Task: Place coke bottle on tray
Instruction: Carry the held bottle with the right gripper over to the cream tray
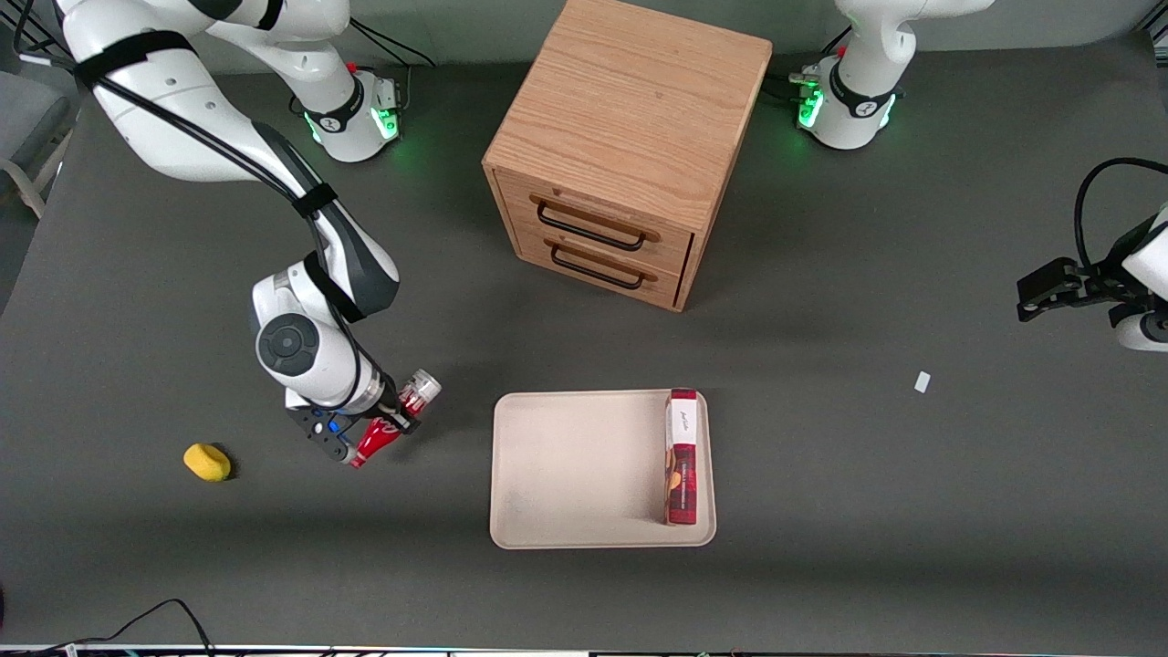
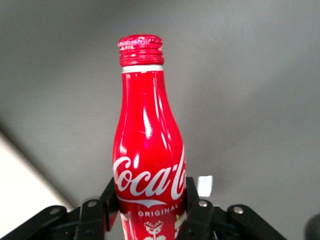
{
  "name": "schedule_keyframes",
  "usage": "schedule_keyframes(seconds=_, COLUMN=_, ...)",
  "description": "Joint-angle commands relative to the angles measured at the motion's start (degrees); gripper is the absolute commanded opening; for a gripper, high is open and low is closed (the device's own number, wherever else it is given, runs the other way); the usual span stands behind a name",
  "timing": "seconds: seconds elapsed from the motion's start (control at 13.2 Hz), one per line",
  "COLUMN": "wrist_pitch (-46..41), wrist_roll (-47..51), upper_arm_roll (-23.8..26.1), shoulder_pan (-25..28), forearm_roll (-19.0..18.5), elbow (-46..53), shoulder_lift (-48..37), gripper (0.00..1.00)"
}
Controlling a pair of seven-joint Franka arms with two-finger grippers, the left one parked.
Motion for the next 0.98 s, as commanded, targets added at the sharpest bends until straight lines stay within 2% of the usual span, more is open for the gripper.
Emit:
schedule_keyframes(seconds=0.0, wrist_pitch=-9.35, wrist_roll=-4.65, upper_arm_roll=1.94, shoulder_pan=2.37, forearm_roll=-1.13, elbow=15.51, shoulder_lift=4.05, gripper=0.00)
schedule_keyframes(seconds=0.15, wrist_pitch=-11.48, wrist_roll=-10.69, upper_arm_roll=2.82, shoulder_pan=4.65, forearm_roll=-1.13, elbow=25.10, shoulder_lift=8.00, gripper=0.00)
schedule_keyframes(seconds=0.38, wrist_pitch=-10.26, wrist_roll=-29.39, upper_arm_roll=3.36, shoulder_pan=7.37, forearm_roll=-1.31, elbow=34.43, shoulder_lift=13.97, gripper=0.00)
schedule_keyframes(seconds=0.53, wrist_pitch=-7.11, wrist_roll=-38.03, upper_arm_roll=3.44, shoulder_pan=8.35, forearm_roll=-1.31, elbow=37.96, shoulder_lift=18.89, gripper=0.00)
schedule_keyframes(seconds=0.76, wrist_pitch=-5.25, wrist_roll=-42.29, upper_arm_roll=1.69, shoulder_pan=13.87, forearm_roll=-1.22, elbow=41.30, shoulder_lift=24.09, gripper=0.00)
schedule_keyframes(seconds=0.91, wrist_pitch=-5.42, wrist_roll=-42.20, upper_arm_roll=1.51, shoulder_pan=14.68, forearm_roll=-0.78, elbow=41.67, shoulder_lift=26.38, gripper=0.00)
